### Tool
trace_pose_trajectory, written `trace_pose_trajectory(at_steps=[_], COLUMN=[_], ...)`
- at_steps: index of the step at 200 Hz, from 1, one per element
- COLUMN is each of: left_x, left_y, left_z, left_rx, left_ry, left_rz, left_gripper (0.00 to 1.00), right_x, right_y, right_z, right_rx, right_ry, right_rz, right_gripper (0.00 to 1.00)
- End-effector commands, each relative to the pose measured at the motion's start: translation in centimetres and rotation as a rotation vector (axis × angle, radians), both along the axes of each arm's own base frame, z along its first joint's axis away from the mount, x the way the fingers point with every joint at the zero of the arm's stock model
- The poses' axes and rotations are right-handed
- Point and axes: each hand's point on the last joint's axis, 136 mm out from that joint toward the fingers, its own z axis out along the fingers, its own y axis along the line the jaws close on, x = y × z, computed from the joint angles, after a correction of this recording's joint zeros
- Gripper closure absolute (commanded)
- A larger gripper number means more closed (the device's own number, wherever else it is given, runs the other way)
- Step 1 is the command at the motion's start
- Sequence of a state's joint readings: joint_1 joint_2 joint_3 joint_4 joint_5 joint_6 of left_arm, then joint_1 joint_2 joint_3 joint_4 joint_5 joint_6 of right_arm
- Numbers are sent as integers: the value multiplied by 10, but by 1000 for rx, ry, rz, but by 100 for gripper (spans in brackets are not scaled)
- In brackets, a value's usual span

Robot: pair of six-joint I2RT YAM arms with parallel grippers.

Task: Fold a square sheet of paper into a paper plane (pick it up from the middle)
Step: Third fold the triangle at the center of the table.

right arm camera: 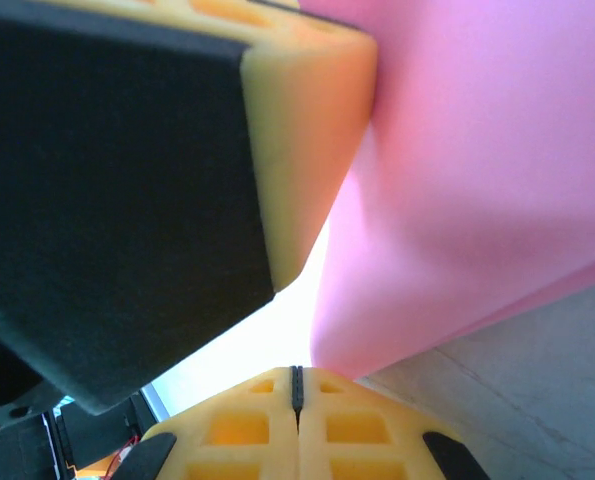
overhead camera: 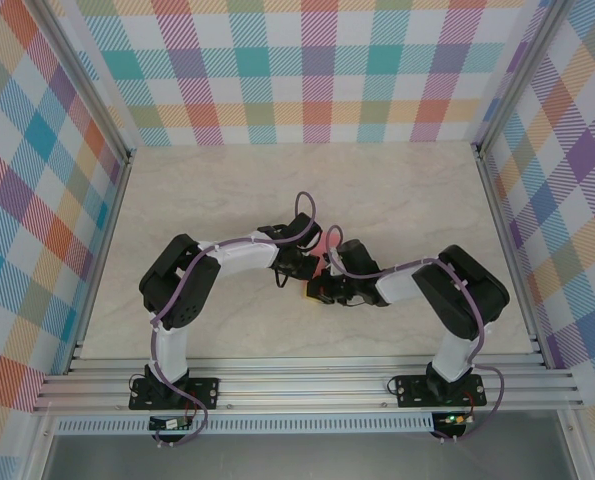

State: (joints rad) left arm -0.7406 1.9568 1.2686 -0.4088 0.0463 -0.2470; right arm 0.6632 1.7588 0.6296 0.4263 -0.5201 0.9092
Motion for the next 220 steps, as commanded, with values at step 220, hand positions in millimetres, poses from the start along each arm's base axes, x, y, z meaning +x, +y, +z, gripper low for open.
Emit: trace_pose_trajectory(at_steps=[220], left_x=[-11], left_y=[13], left_z=[-21], left_rx=[35], left_ry=[73], left_rz=[9], left_gripper=[100], right_x=[42], right_y=[-14], right_z=[15], right_rx=[4], right_ry=[-50], right_rz=[-47], right_gripper=[100])
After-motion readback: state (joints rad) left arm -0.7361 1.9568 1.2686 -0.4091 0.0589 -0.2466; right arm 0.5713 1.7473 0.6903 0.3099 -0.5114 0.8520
